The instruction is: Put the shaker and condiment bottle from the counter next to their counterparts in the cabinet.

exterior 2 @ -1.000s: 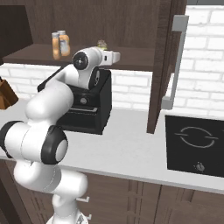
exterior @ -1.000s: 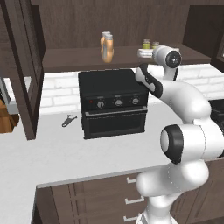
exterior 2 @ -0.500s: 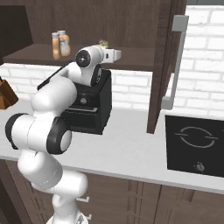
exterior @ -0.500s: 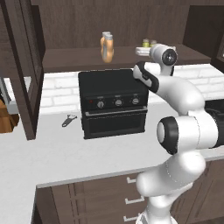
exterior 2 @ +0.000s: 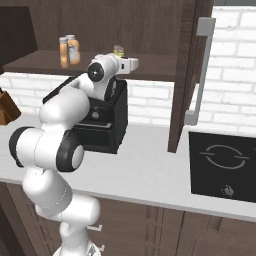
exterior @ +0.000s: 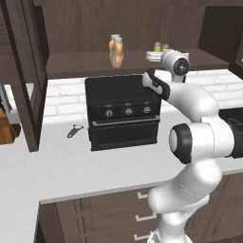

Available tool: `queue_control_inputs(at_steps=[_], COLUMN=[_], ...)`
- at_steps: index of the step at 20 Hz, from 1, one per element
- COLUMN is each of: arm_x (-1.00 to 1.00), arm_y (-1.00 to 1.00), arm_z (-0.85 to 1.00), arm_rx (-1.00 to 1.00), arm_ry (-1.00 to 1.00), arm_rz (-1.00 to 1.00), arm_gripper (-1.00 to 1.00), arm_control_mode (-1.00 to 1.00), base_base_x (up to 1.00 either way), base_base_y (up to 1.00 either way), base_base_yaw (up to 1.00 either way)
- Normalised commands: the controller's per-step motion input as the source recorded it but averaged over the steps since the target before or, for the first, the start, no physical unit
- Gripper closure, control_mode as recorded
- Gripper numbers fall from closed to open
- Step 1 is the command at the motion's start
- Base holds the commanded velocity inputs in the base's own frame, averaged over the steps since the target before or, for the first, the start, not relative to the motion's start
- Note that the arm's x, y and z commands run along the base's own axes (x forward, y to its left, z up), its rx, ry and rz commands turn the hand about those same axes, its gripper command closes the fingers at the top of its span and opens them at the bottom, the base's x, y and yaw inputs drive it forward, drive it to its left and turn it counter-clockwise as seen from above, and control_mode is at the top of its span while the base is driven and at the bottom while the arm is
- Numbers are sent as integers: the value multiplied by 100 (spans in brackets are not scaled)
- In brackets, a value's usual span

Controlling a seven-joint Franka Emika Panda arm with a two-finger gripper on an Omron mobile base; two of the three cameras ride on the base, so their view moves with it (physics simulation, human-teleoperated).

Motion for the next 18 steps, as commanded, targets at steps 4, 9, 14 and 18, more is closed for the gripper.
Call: queue_control_inputs(at_steps=[4, 9, 14, 18], arm_x=[0, -10, -54, -89], arm_y=[-11, -12, -14, -14], arm_z=[0, 6, 16, 15], arm_rx=[0, 0, 0, 2], arm_ry=[0, 0, 1, 1], arm_rz=[0, 0, 0, 0], arm_gripper=[-100, -100, -100, -100], arm_control_mode=[-100, -100, -100, -100], base_base_x=[0, 0, 0, 0], base_base_y=[0, 0, 0, 0], base_base_yaw=[0, 0, 0, 0])
